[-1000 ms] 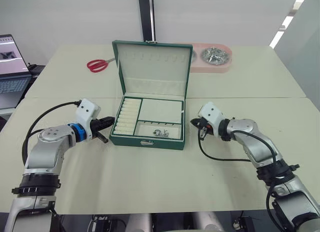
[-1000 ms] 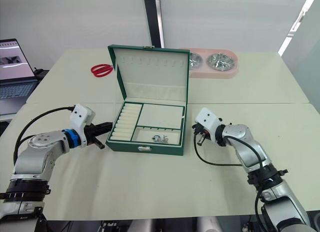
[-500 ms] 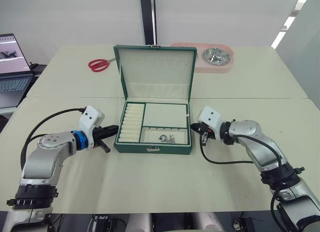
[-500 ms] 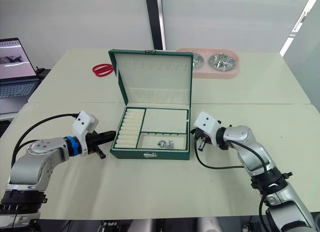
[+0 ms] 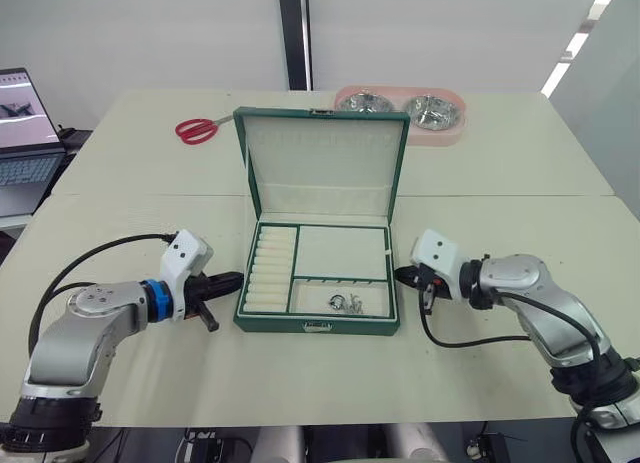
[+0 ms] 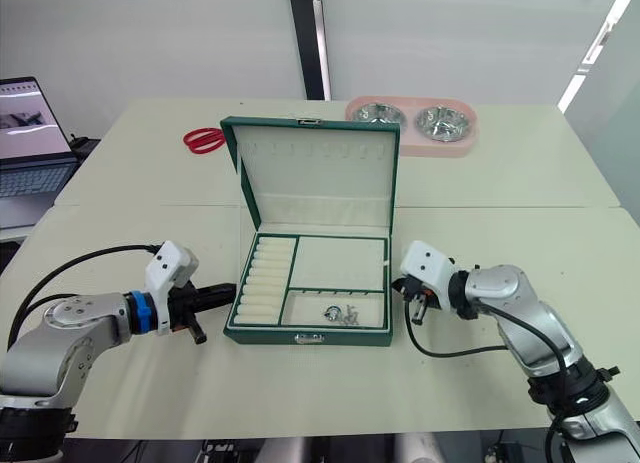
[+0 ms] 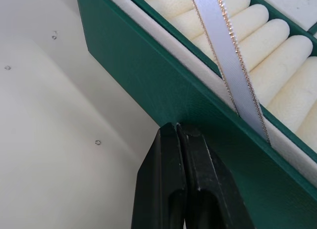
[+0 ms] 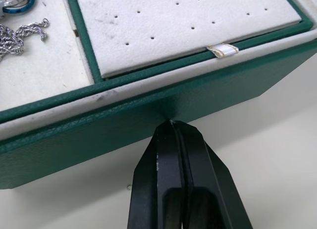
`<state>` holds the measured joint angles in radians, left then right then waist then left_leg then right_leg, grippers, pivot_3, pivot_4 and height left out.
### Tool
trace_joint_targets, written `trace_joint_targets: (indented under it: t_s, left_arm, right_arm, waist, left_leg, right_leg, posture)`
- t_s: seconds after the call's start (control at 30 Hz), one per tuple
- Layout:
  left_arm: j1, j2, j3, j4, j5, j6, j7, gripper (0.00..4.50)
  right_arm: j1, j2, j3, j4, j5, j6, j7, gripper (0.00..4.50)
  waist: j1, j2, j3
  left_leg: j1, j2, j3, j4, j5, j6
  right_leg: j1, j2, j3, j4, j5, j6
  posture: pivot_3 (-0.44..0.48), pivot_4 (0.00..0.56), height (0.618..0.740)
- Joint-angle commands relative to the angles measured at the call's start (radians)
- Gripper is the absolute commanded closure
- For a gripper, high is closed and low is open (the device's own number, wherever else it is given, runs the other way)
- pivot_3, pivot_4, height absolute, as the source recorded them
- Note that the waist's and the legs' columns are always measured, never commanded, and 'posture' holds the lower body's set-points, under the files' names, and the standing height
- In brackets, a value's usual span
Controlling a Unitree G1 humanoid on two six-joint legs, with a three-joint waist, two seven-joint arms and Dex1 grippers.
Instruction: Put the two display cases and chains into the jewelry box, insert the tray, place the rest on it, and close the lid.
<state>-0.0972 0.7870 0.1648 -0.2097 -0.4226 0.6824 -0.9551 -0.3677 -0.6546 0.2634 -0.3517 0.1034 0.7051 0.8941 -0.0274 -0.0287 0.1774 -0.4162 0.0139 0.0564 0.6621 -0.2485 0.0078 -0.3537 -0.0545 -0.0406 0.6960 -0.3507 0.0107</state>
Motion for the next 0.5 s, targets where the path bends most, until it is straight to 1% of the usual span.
trace_joint_targets:
  t_s: [0.03,0.27,0.3,0.5]
  left_arm:
    - [0.025,0.006,-0.024,-0.101,-0.070,0.012,-0.057,4.47]
    - [0.082,0.031,-0.019,-0.143,-0.080,0.016,-0.065,4.47]
    - [0.085,0.031,-0.018,-0.140,-0.075,0.011,-0.061,4.47]
    - [0.080,0.031,-0.018,-0.114,-0.056,-0.017,-0.050,4.47]
  right_arm:
    - [-0.001,0.013,0.007,-0.106,0.072,-0.012,0.042,4.50]
    - [0.018,-0.003,0.009,-0.116,0.075,-0.009,0.054,4.50]
    - [0.018,-0.004,0.009,-0.116,0.075,-0.009,0.054,4.50]
    - [0.013,0.002,0.017,-0.101,0.061,-0.005,0.033,4.50]
  waist:
    - [0.000,0.000,0.000]
    - [-0.001,0.000,0.000]
    - [-0.001,0.000,0.000]
    - [-0.001,0.000,0.000]
  left_leg:
    - [0.000,0.000,0.000,0.000,0.000,0.000]
    - [0.000,0.000,0.000,0.000,0.000,0.000]
    - [0.001,0.000,0.000,0.000,-0.002,0.003]
    - [0.001,0.000,0.000,0.000,-0.002,0.003]
  right_leg:
    - [0.000,0.000,0.000,0.000,0.000,0.000]
    - [0.000,0.000,0.000,0.000,0.000,0.000]
    - [0.000,0.000,0.000,0.000,0.000,0.000]
    - [0.001,0.000,0.000,0.000,0.000,0.000]
  posture:
    - [0.000,0.150,0.740]
    - [0.000,0.150,0.740]
    - [0.000,0.150,0.740]
    - [0.000,0.150,0.740]
